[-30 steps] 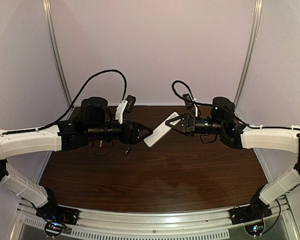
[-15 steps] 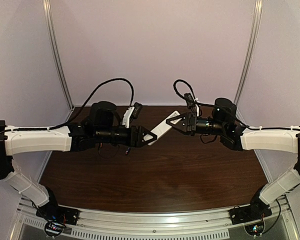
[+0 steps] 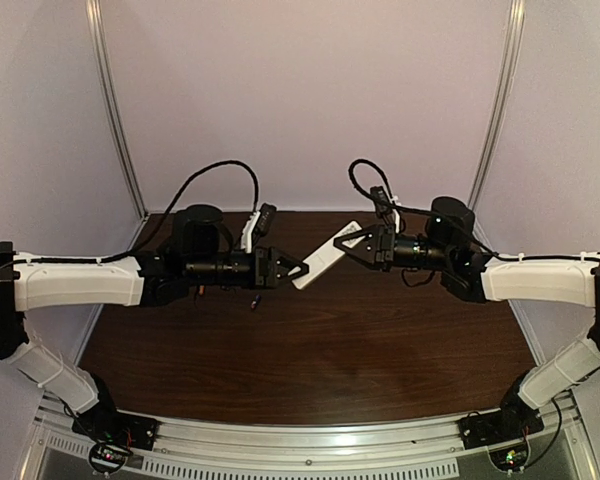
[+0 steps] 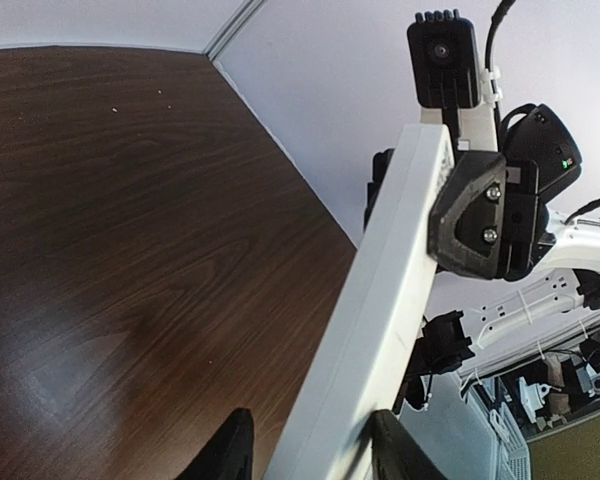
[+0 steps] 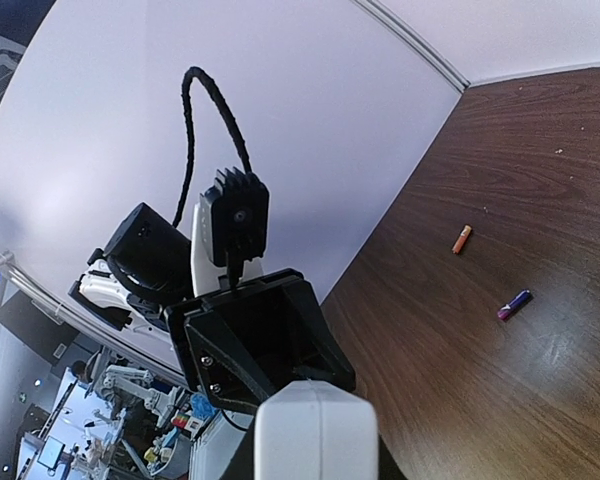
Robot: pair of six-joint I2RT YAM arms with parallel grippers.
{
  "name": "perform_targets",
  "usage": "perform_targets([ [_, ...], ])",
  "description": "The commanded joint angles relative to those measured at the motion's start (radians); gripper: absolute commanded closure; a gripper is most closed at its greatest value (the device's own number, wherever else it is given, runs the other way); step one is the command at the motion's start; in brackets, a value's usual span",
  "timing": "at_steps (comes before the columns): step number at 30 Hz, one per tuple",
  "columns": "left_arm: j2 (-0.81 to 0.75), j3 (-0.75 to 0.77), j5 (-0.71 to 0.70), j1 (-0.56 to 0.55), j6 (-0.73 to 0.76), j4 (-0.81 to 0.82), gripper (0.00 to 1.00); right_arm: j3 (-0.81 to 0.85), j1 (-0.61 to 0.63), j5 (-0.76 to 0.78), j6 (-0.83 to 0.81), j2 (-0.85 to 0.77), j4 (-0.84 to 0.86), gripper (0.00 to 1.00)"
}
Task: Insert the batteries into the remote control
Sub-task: Remove the battery cover from the remote control.
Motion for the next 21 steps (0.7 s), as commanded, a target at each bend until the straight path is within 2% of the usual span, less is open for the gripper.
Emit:
perform_targets([
  [1,-0.011,-0.005,0.024,0.011,0.006,0.027,0.61,-0.01,-0.015,-0.029,0.032,-0.017,0.086,1.0],
  [10,-0.006,-0.01,0.065,0.012,0.072,-0.002,0.69,-0.055,-0.071,-0.071,0.211,0.02,0.317,1.0],
  [15,-0.005,0.0,0.06,0.011,0.079,-0.015,0.71,-0.053,-0.072,-0.077,0.222,0.027,0.329,1.0],
  [16,-0.006,0.001,0.063,0.011,0.077,-0.008,0.67,-0.053,-0.071,-0.076,0.211,0.026,0.314,1.0],
  [19,-0.019,-0.014,0.073,0.011,0.038,0.056,0.4,-0.054,-0.068,-0.065,0.155,0.017,0.246,1.0],
  [21,-0.02,-0.01,0.073,0.011,0.019,0.083,0.32,-0.051,-0.058,-0.058,0.118,0.012,0.201,1.0],
])
